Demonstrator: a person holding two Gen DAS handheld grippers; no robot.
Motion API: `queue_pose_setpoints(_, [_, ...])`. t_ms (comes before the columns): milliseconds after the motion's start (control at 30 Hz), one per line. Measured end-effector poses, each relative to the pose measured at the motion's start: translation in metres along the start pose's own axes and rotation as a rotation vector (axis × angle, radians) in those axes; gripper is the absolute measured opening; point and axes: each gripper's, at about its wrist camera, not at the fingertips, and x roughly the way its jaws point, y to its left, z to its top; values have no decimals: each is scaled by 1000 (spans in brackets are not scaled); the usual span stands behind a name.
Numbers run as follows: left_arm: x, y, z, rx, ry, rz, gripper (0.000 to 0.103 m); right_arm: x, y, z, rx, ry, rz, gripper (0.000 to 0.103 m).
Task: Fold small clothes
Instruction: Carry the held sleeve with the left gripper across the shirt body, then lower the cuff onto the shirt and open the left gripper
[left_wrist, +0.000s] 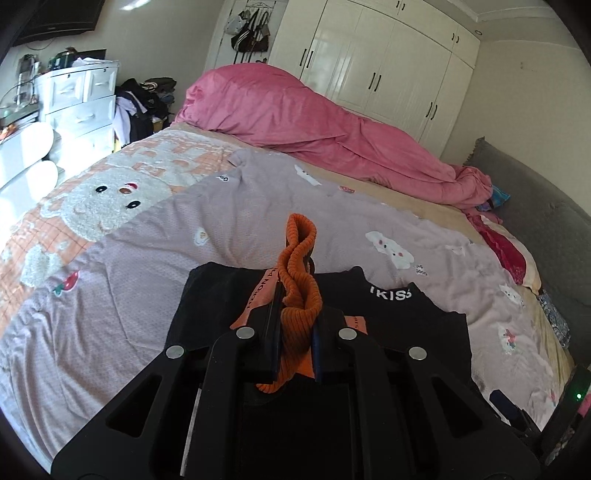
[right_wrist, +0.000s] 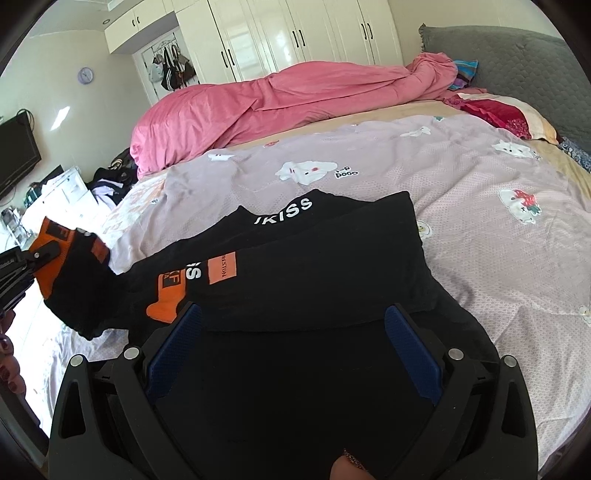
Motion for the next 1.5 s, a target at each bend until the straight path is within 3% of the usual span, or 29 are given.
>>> queue_pose_setpoints(400, [27, -55, -16, 70, 55, -66, 6, -5, -38, 2, 75, -14, 0, 99])
queue_pose_setpoints(1267, [73, -149, -64, 256, 191, -207, 6, -18, -117, 8, 253, -64, -113, 99])
queue_pose_setpoints(1367, [81, -159, -73, 297, 221, -235, 12, -17, -122, 7, 264, -62, -125, 99])
queue_pose_setpoints(1500, [88, -167, -83, 332, 268, -281, 31, -12, -124, 5, 276, -53, -132, 99])
